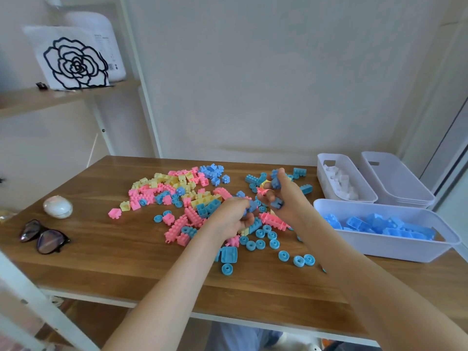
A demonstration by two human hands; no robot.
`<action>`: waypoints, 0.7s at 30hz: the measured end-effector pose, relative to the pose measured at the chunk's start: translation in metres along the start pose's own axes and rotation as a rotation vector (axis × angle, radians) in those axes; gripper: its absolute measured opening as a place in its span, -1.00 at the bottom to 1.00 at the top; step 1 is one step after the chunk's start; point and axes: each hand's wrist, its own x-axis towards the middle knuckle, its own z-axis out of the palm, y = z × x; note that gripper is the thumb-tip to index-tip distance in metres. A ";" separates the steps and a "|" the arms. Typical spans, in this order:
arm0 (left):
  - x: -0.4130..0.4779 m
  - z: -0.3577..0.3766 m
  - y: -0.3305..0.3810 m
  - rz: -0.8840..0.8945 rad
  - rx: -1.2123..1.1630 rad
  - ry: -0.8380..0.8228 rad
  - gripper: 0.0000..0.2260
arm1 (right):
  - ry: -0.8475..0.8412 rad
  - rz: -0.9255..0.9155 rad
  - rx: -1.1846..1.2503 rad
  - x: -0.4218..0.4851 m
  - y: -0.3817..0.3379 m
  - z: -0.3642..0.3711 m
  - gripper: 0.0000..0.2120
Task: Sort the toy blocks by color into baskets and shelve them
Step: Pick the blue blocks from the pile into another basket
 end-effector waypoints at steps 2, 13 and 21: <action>0.001 0.000 -0.001 0.009 0.021 0.015 -0.74 | -0.025 0.062 0.113 -0.006 -0.005 -0.004 -0.66; -0.013 0.016 0.002 -0.120 -0.545 -0.078 -0.85 | -0.189 0.284 0.360 -0.025 -0.025 -0.026 -0.60; -0.020 0.051 0.007 -0.074 -0.242 -0.153 -0.92 | -0.167 0.143 -0.074 -0.050 -0.078 -0.075 -0.67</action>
